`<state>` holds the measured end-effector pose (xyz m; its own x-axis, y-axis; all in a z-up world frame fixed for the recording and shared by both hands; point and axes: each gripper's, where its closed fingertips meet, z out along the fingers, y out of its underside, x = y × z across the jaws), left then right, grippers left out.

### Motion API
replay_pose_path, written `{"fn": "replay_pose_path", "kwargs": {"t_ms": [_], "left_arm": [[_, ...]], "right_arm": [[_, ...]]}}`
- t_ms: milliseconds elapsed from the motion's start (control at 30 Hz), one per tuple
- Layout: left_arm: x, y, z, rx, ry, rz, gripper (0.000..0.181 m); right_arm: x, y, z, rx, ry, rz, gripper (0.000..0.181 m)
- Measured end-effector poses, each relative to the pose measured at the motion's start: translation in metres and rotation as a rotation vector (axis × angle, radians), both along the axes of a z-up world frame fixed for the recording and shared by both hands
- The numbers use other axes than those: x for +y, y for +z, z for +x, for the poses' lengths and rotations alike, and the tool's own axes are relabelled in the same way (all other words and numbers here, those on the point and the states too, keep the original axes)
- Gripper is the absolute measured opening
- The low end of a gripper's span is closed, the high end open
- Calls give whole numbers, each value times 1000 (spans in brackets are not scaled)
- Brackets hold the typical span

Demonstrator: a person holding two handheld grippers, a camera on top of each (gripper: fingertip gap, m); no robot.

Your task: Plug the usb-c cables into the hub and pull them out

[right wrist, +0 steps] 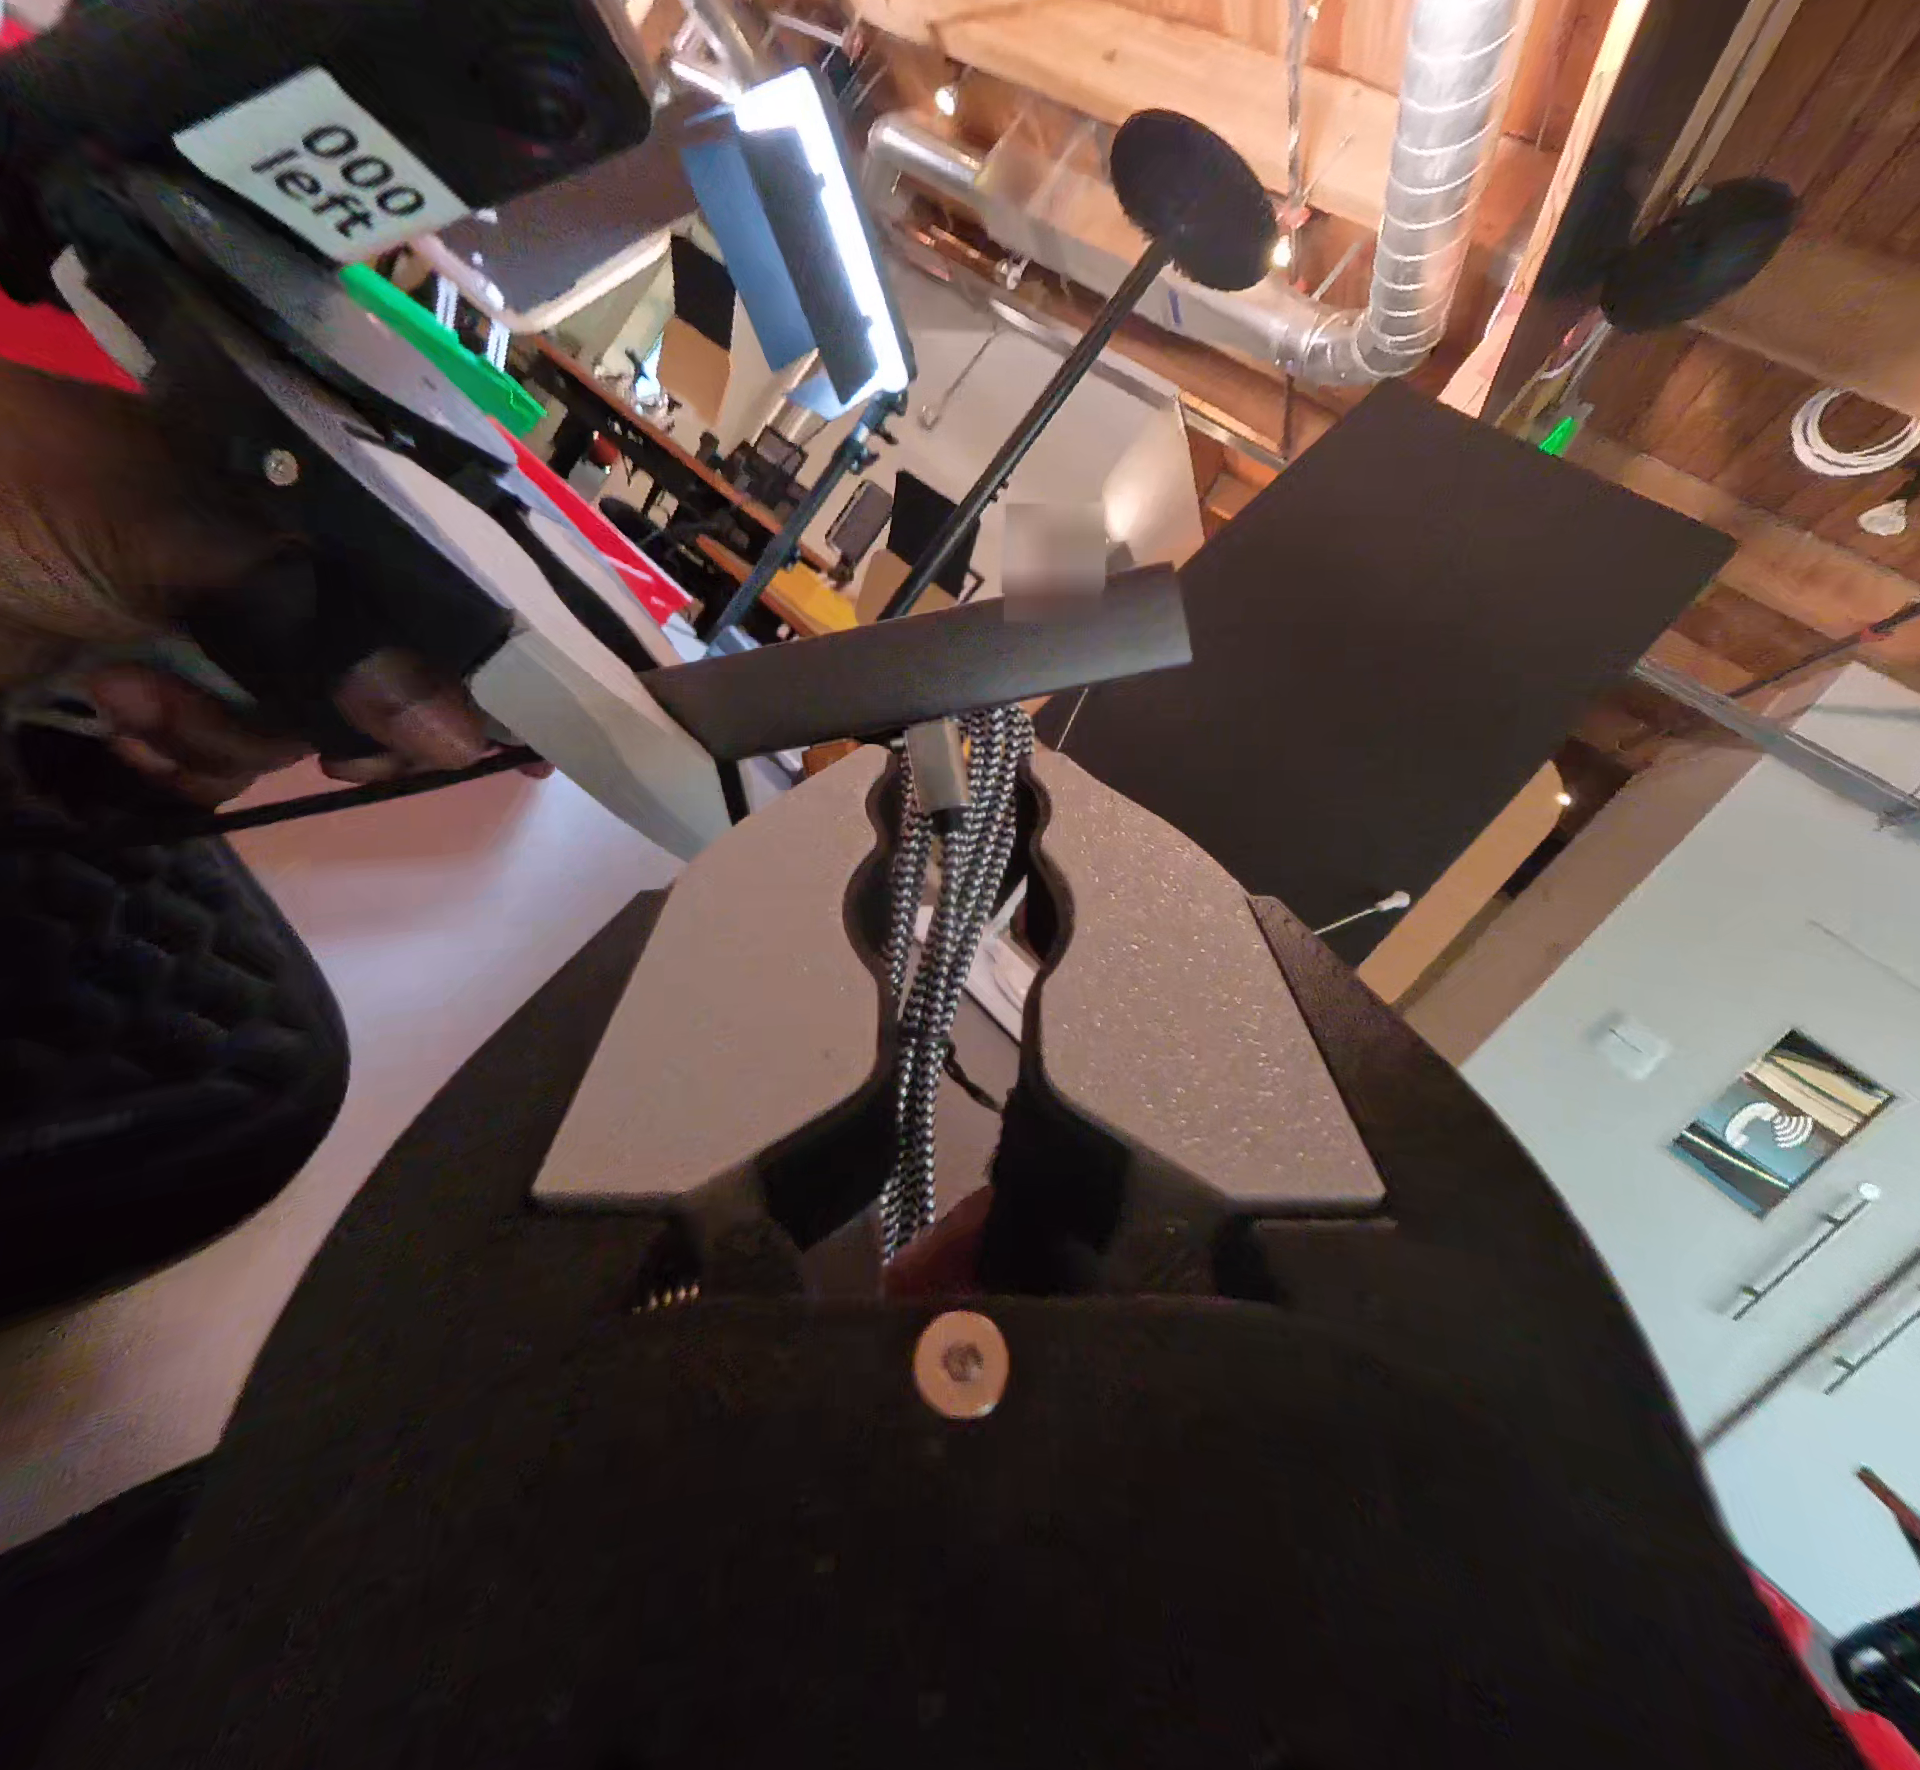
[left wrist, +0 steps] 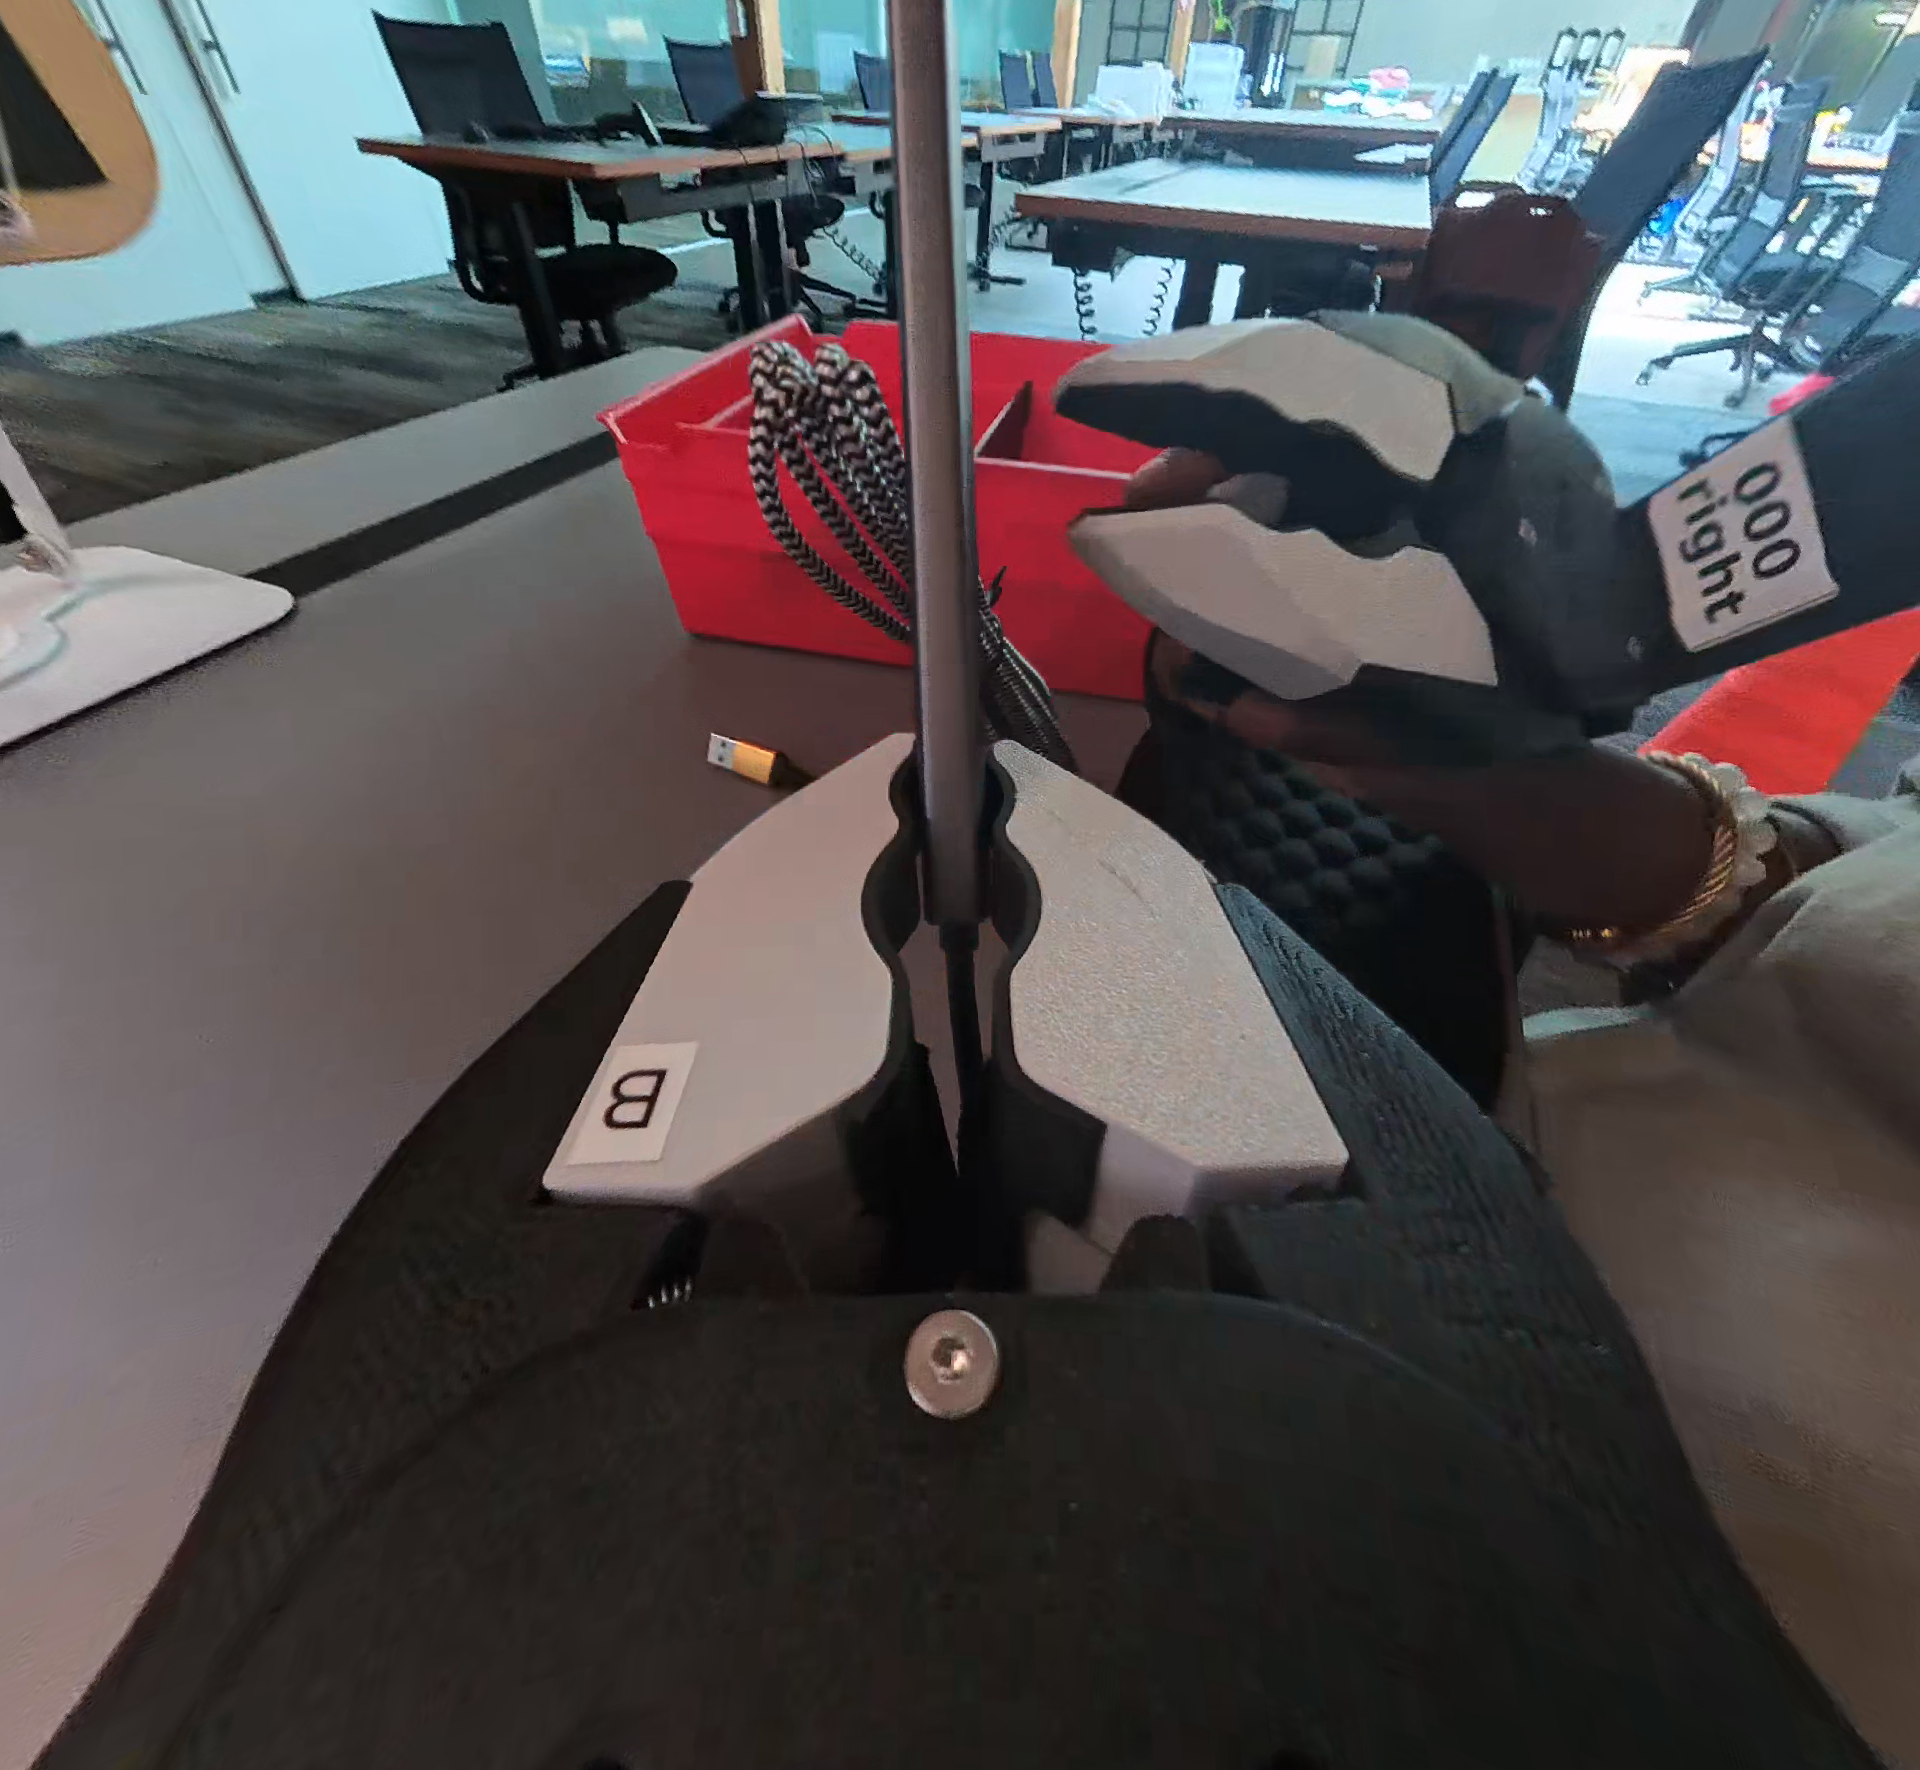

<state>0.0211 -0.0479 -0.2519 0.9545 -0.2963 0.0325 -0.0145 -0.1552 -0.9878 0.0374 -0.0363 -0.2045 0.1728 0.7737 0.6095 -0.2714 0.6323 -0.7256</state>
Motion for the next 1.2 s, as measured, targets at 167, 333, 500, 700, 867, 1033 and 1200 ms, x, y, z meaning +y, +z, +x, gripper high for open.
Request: {"fn": "replay_pose_path", "kwargs": {"t_ms": [167,333,500,700,867,1033,1200], "left_arm": [[-2,-8,6,84,-47,-22,7],[-5,-16,8,165,-84,-46,7],[-12,12,17,113,-158,153,32],[-9,9,10,204,-89,154,12],[-4,10,9,113,-62,149,9],[-2,11,8,74,-36,152,7],[-1,11,4,132,33,163,7]], "right_arm": [[5,-15,-11,-126,-72,68,16],[2,-24,-12,-171,-82,126,10],[-7,-34,-14,-206,-93,214,9],[-18,-39,-16,-210,-99,290,10],[-13,-41,-18,-217,-132,280,9],[-11,-40,-20,-221,-146,269,10],[-8,-44,-23,-237,-146,221,10]]}}
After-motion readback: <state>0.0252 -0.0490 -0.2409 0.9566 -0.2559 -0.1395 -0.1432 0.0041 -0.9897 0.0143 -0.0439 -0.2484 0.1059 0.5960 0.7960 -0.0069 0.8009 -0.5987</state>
